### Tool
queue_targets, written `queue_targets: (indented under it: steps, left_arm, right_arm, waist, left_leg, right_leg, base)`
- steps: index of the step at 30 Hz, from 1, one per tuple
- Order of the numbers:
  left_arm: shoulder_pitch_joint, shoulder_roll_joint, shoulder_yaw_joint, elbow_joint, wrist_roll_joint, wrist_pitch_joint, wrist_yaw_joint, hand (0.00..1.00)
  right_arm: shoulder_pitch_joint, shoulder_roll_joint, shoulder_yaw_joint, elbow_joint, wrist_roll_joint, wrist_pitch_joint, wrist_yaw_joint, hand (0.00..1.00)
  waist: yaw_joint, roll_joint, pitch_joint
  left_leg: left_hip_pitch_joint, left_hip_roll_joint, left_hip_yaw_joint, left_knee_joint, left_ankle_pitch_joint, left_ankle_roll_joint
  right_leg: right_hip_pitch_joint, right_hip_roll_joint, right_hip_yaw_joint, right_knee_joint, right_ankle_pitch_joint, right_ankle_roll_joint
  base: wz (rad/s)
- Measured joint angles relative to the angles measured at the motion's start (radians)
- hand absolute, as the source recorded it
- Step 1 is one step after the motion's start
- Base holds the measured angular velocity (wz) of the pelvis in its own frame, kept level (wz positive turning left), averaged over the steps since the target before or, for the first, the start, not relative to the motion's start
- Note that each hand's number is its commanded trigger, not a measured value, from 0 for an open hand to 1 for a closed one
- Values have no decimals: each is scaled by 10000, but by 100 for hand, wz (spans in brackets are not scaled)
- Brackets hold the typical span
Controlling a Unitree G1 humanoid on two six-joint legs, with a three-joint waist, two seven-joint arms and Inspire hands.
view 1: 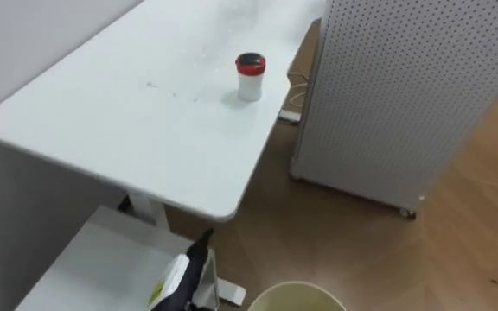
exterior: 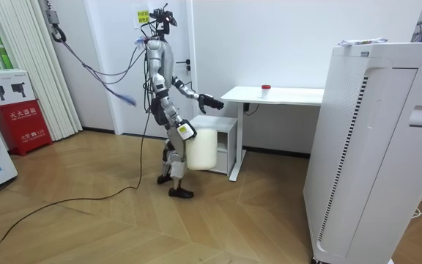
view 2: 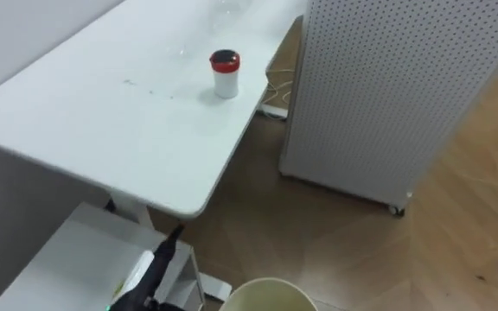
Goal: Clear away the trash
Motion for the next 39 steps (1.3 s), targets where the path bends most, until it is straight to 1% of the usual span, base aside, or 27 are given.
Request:
queue_targets:
  steps: [2,4,5,6,7,8,9,10,11,12,13,14,15,16,17,18,19,20,22,24,25,27,28,30,32,34,39]
  left_arm:
    - [84,147,90,-670,-34,27,10,0]
    - [196,290,114,-1044,-84,30,13,0]
    - [352,416,142,-1147,-64,30,14,0]
    - [453,452,190,-1170,-47,32,11,0]
    - [781,537,370,-1388,-46,34,17,0]
    - [936,530,417,-1532,-34,35,50,0]
    - [1192,607,495,-1795,-50,35,82,0]
    - [1434,635,725,-2122,-51,35,130,0]
    - [1562,644,890,-2362,-52,35,146,0]
    - [1775,642,1168,-2763,-71,32,213,0]
    - [1816,631,1298,-3034,-180,19,402,0]
    - [1814,634,1343,-3224,-186,-16,480,0]
    - [1808,606,1379,-3688,-289,-222,656,0]
    - [1807,529,1457,-4145,-439,-528,876,0]
    - [1790,460,1624,-4572,-571,-784,1083,0]
    - [1808,449,1709,-4746,-571,-891,1171,0]
    - [1812,440,1849,-4886,-544,-1076,1352,0]
    - [1726,406,1890,-4945,-517,-1113,1470,0]
    - [1788,375,1869,-4975,-494,-1160,1582,0]
    - [1845,385,1872,-4979,-561,-1162,1683,0]
    - [1852,384,1872,-4979,-555,-1162,1772,0]
    - [1866,390,1866,-4979,-558,-1161,1795,0]
    - [1877,398,1866,-4979,-556,-1161,1850,0]
    - [2000,423,1888,-4978,-563,-1161,1917,0]
    - [2186,472,1940,-4969,-555,-1159,1920,0]
    - [2489,472,1963,-4937,-564,-1116,1889,0]
    - [2749,472,1970,-4928,-568,-956,1768,0]
  right_arm:
    - [167,-24,-99,-308,-15,-14,4,100]
    - [208,-28,-77,-441,-29,-23,7,100]
    - [238,-39,-80,-457,-55,-30,32,100]
    - [292,-51,-93,-460,-101,-48,75,100]
    - [451,-85,-100,-480,-223,-121,132,100]
    - [523,-114,-94,-489,-274,-125,151,100]
    - [640,-215,-71,-466,-306,-112,193,100]
    - [690,-306,-74,-460,-321,-118,207,100]
    - [720,-323,-75,-457,-376,-120,204,100]
    - [788,-345,-79,-462,-447,-124,216,100]
    - [857,-353,-108,-406,-446,-126,182,100]
    - [844,-353,-169,-332,-446,-113,158,100]
    - [828,-355,-328,-187,-408,-103,117,100]
    - [807,-400,-413,-59,-382,-102,75,100]
    - [769,-449,-379,43,-407,-103,73,100]
    - [744,-426,-365,115,-440,-101,72,100]
    - [790,-342,-334,225,-431,-99,89,100]
    - [892,-313,-343,245,-439,-100,108,100]
    - [1065,-316,-424,275,-423,-101,99,100]
    - [1145,-310,-452,273,-427,-102,105,100]
    - [1149,-297,-458,273,-426,-101,77,100]
    - [1196,-305,-532,272,-433,-101,-42,100]
    - [1205,-308,-620,271,-434,-101,-77,100]
    - [1226,-318,-741,260,-522,-99,-143,100]
    - [1216,-316,-861,249,-738,-93,-134,100]
    - [1219,-299,-855,243,-864,-9,-108,100]
    - [1215,-300,-857,197,-944,131,-79,100]
  waist:
    - [24,-12,-10]
    - [30,-10,-13]
    - [27,-14,-9]
    - [25,-14,-9]
    - [31,-12,-10]
    - [47,-7,-9]
    - [129,21,-10]
    - [278,78,10]
    - [348,103,-7]
    - [493,114,3]
    - [602,54,4]
    - [639,31,7]
    - [740,-5,23]
    - [985,-81,63]
    - [1152,7,2]
    - [1213,44,-37]
    - [1254,53,-204]
    - [1078,18,-246]
    - [1016,-99,-218]
    - [869,-102,-227]
    - [836,-117,-190]
    - [832,-95,-185]
    - [839,-54,-147]
    - [867,-6,-145]
    - [867,60,-112]
    - [855,59,-112]
    - [881,5,-92]
  left_leg:
    - [168,167,1,48,-69,-102]
    - [340,244,8,107,-93,-153]
    - [466,316,-12,269,-106,-176]
    - [526,345,-15,407,-106,-177]
    - [608,427,-129,758,-106,-176]
    - [604,486,-341,999,-106,-176]
    - [567,507,-1039,1419,-103,-172]
    - [502,453,-1918,1778,-103,-172]
    - [405,399,-2399,1986,-87,-154]
    - [256,266,-3212,2361,50,-116]
    - [26,-143,-4034,2464,6,-105]
    - [-172,-444,-4388,2326,-54,-43]
    - [-532,-1045,-4825,1902,-63,-30]
    - [-747,-1466,-5112,1174,4,-23]
    - [-920,-1672,-5312,471,327,54]
    - [-960,-1681,-5322,405,717,174]
    - [-743,-1676,-5240,236,669,310]
    - [-391,-1723,-5186,2,693,351]
    - [42,-1732,-5060,-367,733,420]
    - [190,-1756,-5055,-543,736,427]
    - [268,-1742,-5053,-652,746,426]
    - [358,-1703,-5042,-754,748,427]
    - [453,-1688,-5036,-870,748,427]
    - [603,-1672,-4962,-1120,753,431]
    - [706,-1643,-4977,-1238,755,432]
    - [897,-1614,-4961,-1438,754,431]
    - [1015,-1585,-4927,-1747,755,431]
  right_leg:
    - [179,53,-270,-36,-51,-79]
    - [297,66,-482,40,-171,-170]
    - [389,76,-501,117,-313,-213]
    - [449,99,-500,147,-388,-242]
    - [611,189,-426,194,-569,-283]
    - [682,262,-340,237,-653,-304]
    - [778,445,-93,347,-829,-393]
    - [796,637,185,465,-914,-500]
    - [850,751,386,484,-920,-524]
    - [900,949,828,465,-864,-588]
    - [930,1053,1295,448,-849,-637]
    - [918,1070,1509,434,-848,-644]
    - [887,1101,1920,417,-871,-649]
    - [866,1176,2363,414,-849,-581]
    - [854,1342,2699,434,-827,-547]
    - [871,1398,2776,475,-804,-501]
    - [980,1439,2826,423,-780,-456]
    - [1181,1341,2698,304,-781,-463]
    - [1504,1306,2478,27,-805,-429]
    - [1693,1301,2388,-233,-772,-471]
    - [1765,1306,2381,-357,-756,-497]
    - [1872,1319,2320,-600,-708,-523]
    - [1968,1327,2286,-737,-705,-526]
    - [2005,1339,2299,-843,-705,-533]
    - [2120,1367,2290,-1019,-708,-540]
    - [2341,1405,2285,-1255,-708,-540]
    - [2485,1453,2292,-1591,-704,-547]
  base:
    - [-13]
    - [-16]
    - [-19]
    - [-19]
    - [-14]
    - [-26]
    - [-47]
    - [-58]
    - [-79]
    - [-75]
    - [-63]
    - [-44]
    - [-63]
    - [-103]
    - [-111]
    - [-97]
    - [-54]
    - [-33]
    - [-14]
    - [-4]
    - [4]
    - [-2]
    - [-4]
    - [-15]
    - [-15]
    - [-6]
    - [-1]
